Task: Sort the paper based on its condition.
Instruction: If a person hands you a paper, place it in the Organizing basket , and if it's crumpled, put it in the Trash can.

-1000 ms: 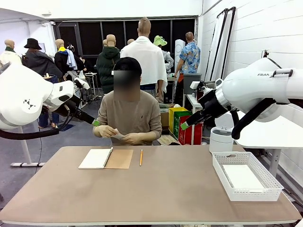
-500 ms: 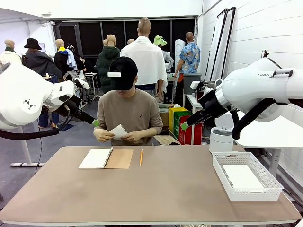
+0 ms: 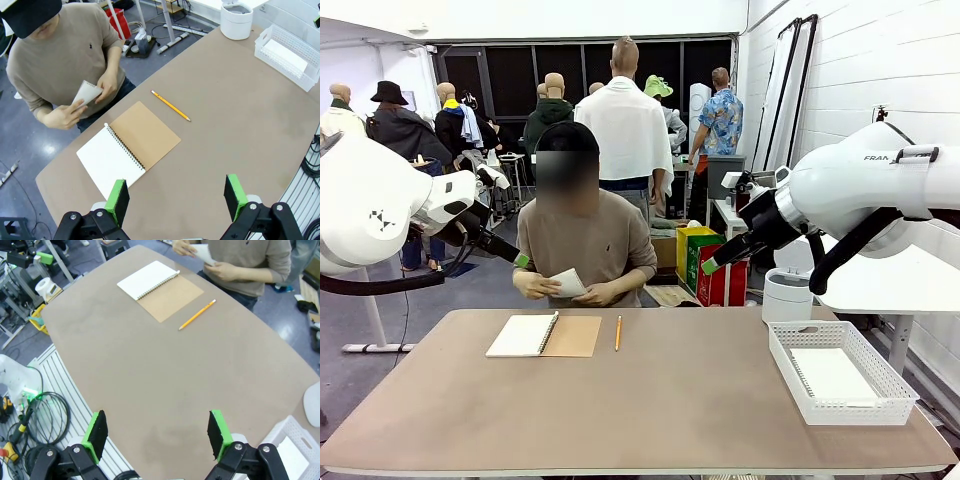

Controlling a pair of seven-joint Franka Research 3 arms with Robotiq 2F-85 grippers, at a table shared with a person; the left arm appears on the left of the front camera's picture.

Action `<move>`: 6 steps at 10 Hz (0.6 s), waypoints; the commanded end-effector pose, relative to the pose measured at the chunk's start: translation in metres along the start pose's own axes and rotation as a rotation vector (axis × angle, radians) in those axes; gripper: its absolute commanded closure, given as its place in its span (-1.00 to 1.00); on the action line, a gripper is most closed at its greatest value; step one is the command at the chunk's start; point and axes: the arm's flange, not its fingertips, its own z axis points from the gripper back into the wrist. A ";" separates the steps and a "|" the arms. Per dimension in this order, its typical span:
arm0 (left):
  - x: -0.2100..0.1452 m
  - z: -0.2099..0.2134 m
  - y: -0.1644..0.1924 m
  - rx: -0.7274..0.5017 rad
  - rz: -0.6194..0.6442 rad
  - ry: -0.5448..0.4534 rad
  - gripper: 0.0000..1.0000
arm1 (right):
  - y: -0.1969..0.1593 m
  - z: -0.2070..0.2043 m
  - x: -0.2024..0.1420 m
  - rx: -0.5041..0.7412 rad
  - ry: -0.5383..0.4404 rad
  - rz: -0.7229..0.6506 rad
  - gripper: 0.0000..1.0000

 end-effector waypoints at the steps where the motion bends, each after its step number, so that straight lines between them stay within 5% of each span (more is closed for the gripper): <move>1: -0.001 0.000 0.000 -0.012 -0.004 0.000 -1.00 | 0.000 0.000 0.001 0.001 0.000 0.000 -1.00; 6: -0.001 0.000 0.000 -0.012 -0.004 0.000 -1.00 | 0.000 0.000 0.001 0.001 0.000 0.000 -1.00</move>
